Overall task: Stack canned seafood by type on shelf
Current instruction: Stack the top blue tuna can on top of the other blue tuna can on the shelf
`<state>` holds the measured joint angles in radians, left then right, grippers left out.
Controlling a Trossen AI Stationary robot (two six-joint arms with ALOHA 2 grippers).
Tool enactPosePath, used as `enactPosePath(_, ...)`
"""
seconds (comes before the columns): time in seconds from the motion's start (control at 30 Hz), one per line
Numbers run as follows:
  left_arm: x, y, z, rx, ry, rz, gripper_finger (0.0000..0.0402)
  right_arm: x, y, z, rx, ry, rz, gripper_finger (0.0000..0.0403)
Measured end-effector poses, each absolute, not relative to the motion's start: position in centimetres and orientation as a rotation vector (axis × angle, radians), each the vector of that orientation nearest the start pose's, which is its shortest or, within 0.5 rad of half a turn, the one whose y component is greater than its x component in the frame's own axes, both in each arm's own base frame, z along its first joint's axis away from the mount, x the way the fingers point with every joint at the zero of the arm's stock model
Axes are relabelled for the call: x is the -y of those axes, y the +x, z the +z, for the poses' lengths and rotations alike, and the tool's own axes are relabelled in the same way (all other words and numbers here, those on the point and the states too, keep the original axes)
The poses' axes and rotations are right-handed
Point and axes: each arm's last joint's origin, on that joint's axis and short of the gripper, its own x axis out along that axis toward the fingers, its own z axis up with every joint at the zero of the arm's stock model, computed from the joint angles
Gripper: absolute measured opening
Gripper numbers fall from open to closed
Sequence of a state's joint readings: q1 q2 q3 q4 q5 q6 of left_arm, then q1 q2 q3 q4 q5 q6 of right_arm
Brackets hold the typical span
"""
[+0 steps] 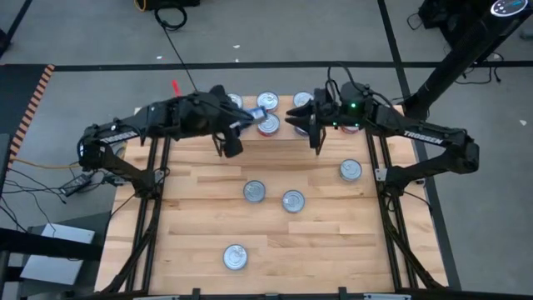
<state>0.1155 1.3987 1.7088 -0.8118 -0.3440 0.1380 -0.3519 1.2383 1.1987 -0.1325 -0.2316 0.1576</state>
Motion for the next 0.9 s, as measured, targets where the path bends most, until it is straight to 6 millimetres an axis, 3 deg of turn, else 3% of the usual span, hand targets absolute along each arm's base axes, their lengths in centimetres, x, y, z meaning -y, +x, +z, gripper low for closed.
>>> enactPosePath(0.23,-3.3,28.2,45.5,-0.414,0.086,0.238,0.0148,6.3,26.6,41.6,-0.174,0.022,-0.147,0.0206)
enactPosePath(0.47,-3.2,29.5,44.7,-0.433,0.059,0.14,0.0148,5.5,27.1,44.0,-0.202,0.069,-0.047,0.0245)
enactPosePath(0.9,-3.1,30.3,44.5,-0.411,0.027,0.056,0.0148,4.8,29.0,42.8,-0.305,0.084,0.045,0.0248)
